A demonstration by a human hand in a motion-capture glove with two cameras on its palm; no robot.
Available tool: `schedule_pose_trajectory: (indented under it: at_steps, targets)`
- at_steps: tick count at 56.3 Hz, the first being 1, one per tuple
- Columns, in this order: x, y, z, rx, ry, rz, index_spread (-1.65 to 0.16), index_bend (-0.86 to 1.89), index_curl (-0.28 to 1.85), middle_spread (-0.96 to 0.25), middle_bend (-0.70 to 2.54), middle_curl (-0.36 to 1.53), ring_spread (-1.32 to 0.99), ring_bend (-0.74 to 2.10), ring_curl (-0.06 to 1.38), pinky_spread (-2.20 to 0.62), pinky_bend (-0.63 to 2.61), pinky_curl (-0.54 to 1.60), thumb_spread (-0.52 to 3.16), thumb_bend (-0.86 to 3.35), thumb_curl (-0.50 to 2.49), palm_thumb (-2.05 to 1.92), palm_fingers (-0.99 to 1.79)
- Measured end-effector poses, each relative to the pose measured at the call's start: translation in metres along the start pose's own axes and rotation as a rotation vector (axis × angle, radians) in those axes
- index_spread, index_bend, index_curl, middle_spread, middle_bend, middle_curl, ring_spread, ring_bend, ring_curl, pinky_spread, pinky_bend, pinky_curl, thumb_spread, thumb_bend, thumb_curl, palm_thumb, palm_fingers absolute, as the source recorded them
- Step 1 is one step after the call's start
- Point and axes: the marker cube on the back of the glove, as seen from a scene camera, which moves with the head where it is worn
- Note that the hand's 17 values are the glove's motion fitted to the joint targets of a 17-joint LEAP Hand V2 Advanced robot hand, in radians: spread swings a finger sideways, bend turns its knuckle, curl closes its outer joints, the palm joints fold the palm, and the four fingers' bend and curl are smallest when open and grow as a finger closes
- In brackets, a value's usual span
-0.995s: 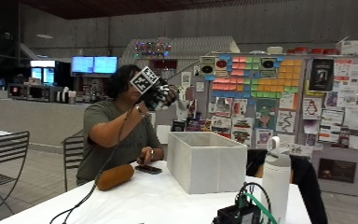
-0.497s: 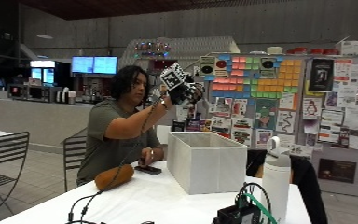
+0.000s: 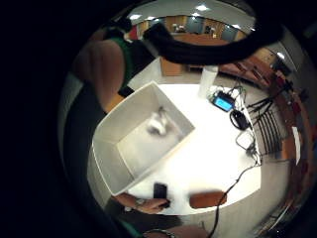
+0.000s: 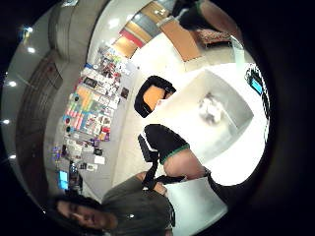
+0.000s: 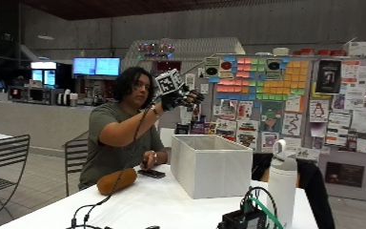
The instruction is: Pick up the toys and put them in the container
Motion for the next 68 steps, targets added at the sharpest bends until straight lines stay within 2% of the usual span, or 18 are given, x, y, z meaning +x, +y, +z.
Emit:
schedule_pose_trajectory:
  at_steps: [3,7,13,19,22,26,31,36,39,45,52,56,58,60,63,68]
  targets:
    - [0.006,0.024,-0.003,-0.014,-0.026,0.049,-0.43,0.35,0.34,-0.13,0.19,0.51,-0.15,0.65,0.29,-0.01,0.92,0.36,1.12,-0.04,0.52,0.01,0.11]
    - [0.006,0.058,-0.007,-0.068,-0.081,0.210,-0.43,0.34,0.35,-0.12,0.20,0.51,-0.15,0.68,0.30,0.01,0.90,0.35,1.12,-0.04,0.49,-0.01,0.14]
    - [0.022,0.124,-0.004,-0.188,-0.023,0.237,-0.44,0.33,0.36,-0.12,0.22,0.50,-0.14,0.69,0.30,0.01,0.86,0.33,1.12,-0.03,0.46,-0.02,0.17]
    - [0.061,0.202,0.018,-0.232,0.152,0.177,-0.44,0.27,0.34,-0.14,0.28,0.51,-0.18,0.79,0.31,0.00,0.81,0.31,1.15,-0.04,0.42,-0.04,0.33]
    - [0.082,0.235,0.034,-0.228,0.170,0.241,-0.44,0.24,0.34,-0.16,0.33,0.52,-0.22,0.83,0.32,-0.03,0.78,0.30,1.18,-0.04,0.40,-0.05,0.39]
    - [0.112,0.279,0.061,-0.301,0.117,0.346,-0.44,0.26,0.35,-0.20,0.41,0.54,-0.26,0.86,0.33,-0.07,0.71,0.28,1.21,-0.04,0.37,-0.05,0.52]
    - [0.139,0.335,0.105,-0.419,0.096,0.448,-0.44,0.28,0.38,-0.23,0.44,0.55,-0.29,0.85,0.34,-0.10,0.69,0.29,1.20,-0.06,0.34,-0.07,0.52]
    - [0.151,0.371,0.140,-0.455,0.141,0.513,-0.45,0.36,0.42,-0.22,0.43,0.55,-0.28,0.72,0.32,-0.04,0.63,0.29,1.10,-0.08,0.32,-0.10,0.30]
    - [0.148,0.384,0.157,-0.441,0.178,0.529,-0.46,0.37,0.43,-0.22,0.44,0.55,-0.28,0.66,0.30,-0.01,0.58,0.28,1.04,-0.09,0.31,-0.11,0.23]
    - [0.138,0.395,0.173,-0.304,0.279,0.520,-0.47,0.40,0.44,-0.21,0.45,0.53,-0.25,0.54,0.25,0.03,0.54,0.26,0.87,-0.12,0.30,-0.15,0.16]
    - [0.140,0.392,0.181,-0.135,0.303,0.437,-0.47,0.39,0.41,-0.28,0.70,0.58,-0.34,0.76,0.27,0.04,0.32,0.18,0.84,-0.10,0.29,-0.13,0.62]
    - [0.143,0.388,0.183,-0.040,0.281,0.375,-0.45,0.37,0.42,-0.31,0.84,0.64,-0.37,0.96,0.35,-0.02,0.29,0.18,0.94,-0.07,0.28,-0.09,0.90]
    - [0.144,0.385,0.183,-0.002,0.264,0.348,-0.44,0.35,0.43,-0.31,0.87,0.66,-0.38,1.02,0.37,-0.05,0.28,0.19,0.97,-0.07,0.28,-0.09,0.94]
    - [0.143,0.383,0.182,0.049,0.256,0.322,-0.43,0.32,0.43,-0.32,0.93,0.69,-0.38,1.15,0.42,-0.16,0.42,0.23,1.04,-0.03,0.28,-0.04,1.19]
    - [0.145,0.379,0.179,0.111,0.262,0.295,-0.41,0.30,0.45,-0.32,0.98,0.73,-0.39,1.24,0.47,-0.24,0.55,0.30,1.09,-0.02,0.29,-0.02,1.24]
    - [0.149,0.374,0.175,0.110,0.250,0.291,-0.38,0.33,0.50,-0.32,1.08,0.79,-0.38,1.35,0.54,-0.32,0.77,0.39,1.15,0.00,0.31,0.03,1.28]
